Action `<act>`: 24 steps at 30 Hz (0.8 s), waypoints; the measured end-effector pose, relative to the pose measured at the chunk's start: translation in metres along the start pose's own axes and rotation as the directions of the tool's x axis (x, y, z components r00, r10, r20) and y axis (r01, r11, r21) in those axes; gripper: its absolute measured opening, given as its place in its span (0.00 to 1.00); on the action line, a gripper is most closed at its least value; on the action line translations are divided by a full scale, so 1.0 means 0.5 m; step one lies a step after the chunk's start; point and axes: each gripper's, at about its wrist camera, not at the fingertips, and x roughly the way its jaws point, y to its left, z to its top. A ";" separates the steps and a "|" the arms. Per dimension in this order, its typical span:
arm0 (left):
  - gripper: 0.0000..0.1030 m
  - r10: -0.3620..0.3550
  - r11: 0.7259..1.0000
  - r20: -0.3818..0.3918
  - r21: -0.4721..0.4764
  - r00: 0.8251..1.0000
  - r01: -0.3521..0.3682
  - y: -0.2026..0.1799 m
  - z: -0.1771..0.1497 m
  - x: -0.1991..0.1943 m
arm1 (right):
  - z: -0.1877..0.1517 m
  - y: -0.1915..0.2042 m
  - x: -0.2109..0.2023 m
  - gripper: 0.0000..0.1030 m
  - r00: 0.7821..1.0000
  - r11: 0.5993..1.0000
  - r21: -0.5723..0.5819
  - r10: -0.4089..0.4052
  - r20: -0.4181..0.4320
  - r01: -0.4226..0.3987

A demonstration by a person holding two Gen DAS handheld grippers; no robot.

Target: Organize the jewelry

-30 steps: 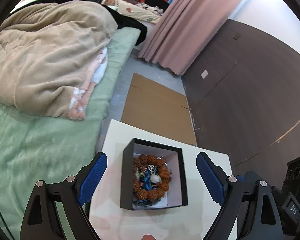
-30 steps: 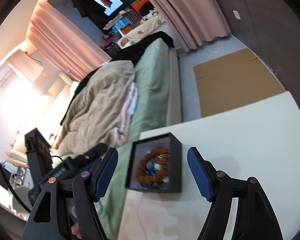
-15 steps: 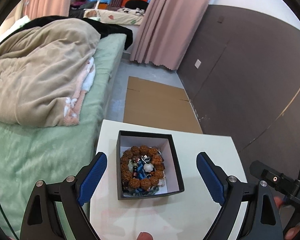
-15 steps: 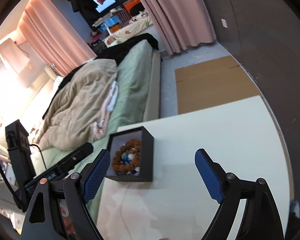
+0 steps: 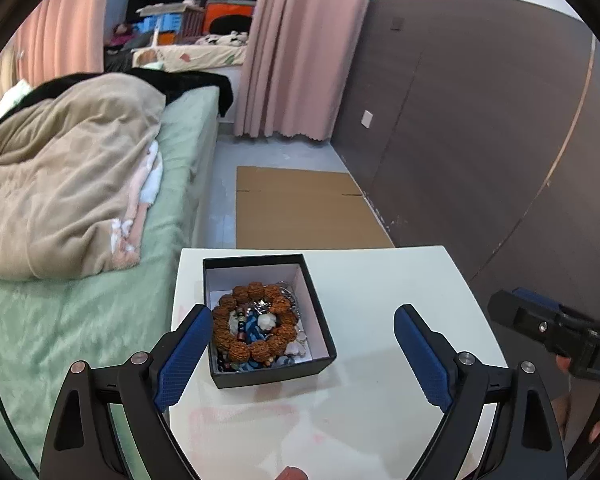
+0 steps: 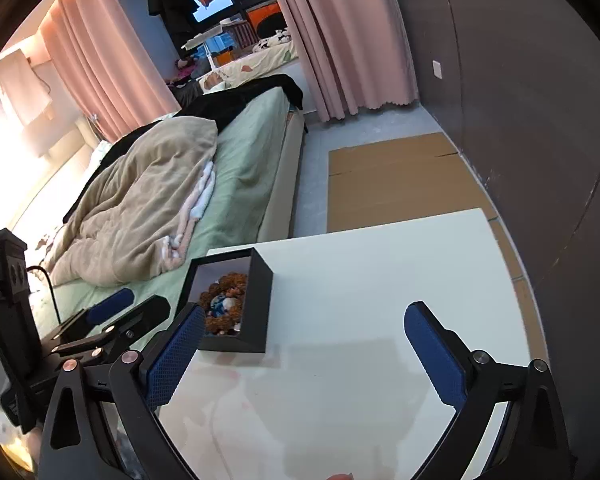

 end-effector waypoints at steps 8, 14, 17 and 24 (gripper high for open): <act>0.94 -0.013 0.998 0.032 0.055 0.999 0.011 -0.023 -0.012 -0.025 | -0.003 -0.008 -0.026 1.00 1.000 0.999 -0.050 -0.017 0.026 0.018; 0.96 -0.025 0.997 0.053 0.077 0.998 0.021 -0.029 -0.016 -0.037 | -0.004 -0.018 -0.041 1.00 0.999 0.999 -0.051 -0.009 0.046 0.011; 1.00 -0.028 0.996 0.059 0.090 0.998 0.022 -0.032 -0.018 -0.039 | -0.005 -0.022 -0.046 1.00 0.999 0.999 -0.053 -0.001 0.044 0.004; 1.00 -0.032 0.995 0.059 0.096 0.998 0.027 -0.033 -0.019 -0.039 | -0.008 -0.023 -0.050 1.00 0.999 0.997 -0.077 -0.005 0.043 0.008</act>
